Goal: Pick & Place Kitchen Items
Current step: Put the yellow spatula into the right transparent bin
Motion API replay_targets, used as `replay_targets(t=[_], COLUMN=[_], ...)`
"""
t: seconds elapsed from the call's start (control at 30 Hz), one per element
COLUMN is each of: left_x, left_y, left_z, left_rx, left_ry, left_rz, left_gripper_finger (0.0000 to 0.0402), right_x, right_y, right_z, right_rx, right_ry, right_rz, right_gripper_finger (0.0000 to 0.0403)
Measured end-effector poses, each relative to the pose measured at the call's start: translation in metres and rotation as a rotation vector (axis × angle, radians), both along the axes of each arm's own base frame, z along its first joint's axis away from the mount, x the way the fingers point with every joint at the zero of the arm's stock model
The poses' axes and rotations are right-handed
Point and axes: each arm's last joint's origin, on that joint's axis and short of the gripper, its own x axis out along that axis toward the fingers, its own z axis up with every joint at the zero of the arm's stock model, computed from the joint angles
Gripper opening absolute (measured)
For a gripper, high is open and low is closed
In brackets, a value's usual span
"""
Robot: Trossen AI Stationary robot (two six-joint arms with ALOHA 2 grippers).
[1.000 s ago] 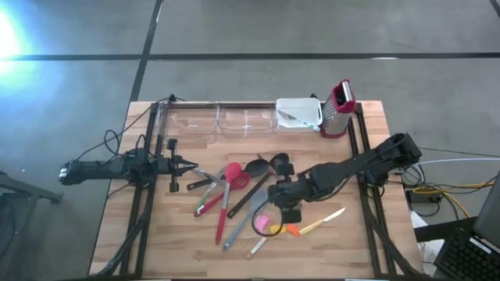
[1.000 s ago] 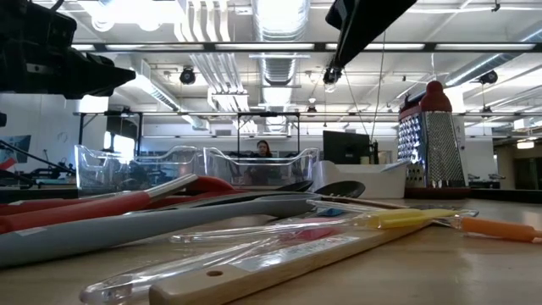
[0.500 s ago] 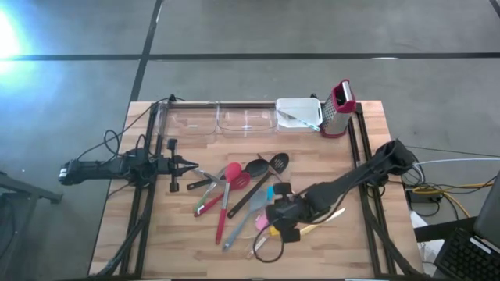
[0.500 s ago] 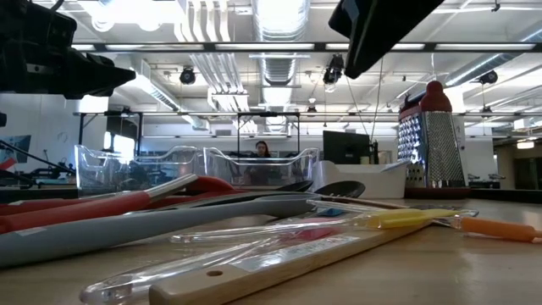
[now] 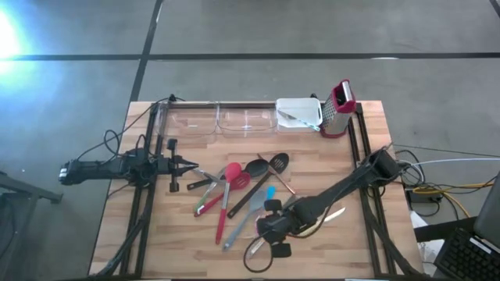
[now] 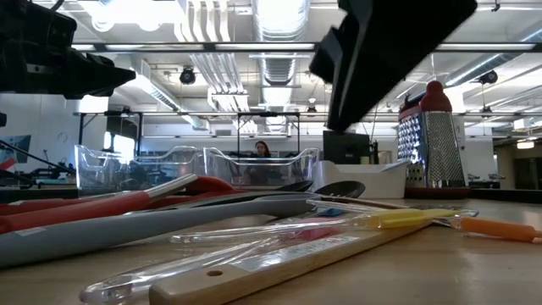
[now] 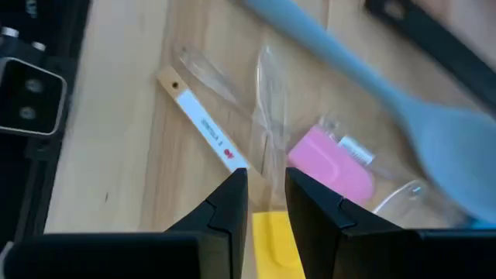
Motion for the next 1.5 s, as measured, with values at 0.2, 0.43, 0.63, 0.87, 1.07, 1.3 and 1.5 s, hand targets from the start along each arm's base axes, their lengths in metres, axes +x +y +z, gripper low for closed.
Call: replay_targets(t=[0.2, 0.43, 0.63, 0.87, 1.07, 1.3, 1.5], left_x=[0.0, 0.0, 0.0, 0.0, 0.0, 0.0, 0.0], left_y=[0.0, 0.0, 0.0, 0.0, 0.0, 0.0, 0.0], left_z=[0.0, 0.0, 0.0, 0.0, 0.0, 0.0, 0.0], left_rx=[0.0, 0.0, 0.0, 0.0, 0.0, 0.0, 0.0], left_ry=[0.003, 0.003, 0.003, 0.003, 0.003, 0.003, 0.003], left_rz=[0.0, 0.0, 0.0, 0.0, 0.0, 0.0, 0.0], left_gripper_finger=[0.0023, 0.0023, 0.0023, 0.0023, 0.0023, 0.0023, 0.0023], right_x=[0.008, 0.015, 0.017, 0.019, 0.016, 0.014, 0.015], right_y=[0.005, 0.008, 0.008, 0.006, 0.005, 0.003, 0.003], right_z=[-0.024, -0.036, -0.046, -0.05, -0.052, -0.056, -0.052], right_rx=[0.006, -0.003, -0.03, -0.056, -0.071, -0.079, -0.06], right_ry=[0.053, 0.069, 0.077, 0.072, 0.091, 0.1, 0.101], right_rz=[-0.062, -0.065, -0.083, -0.11, -0.111, -0.113, -0.128], right_gripper_finger=[0.0097, 0.0101, 0.0092, 0.0083, 0.0076, 0.0061, 0.0025])
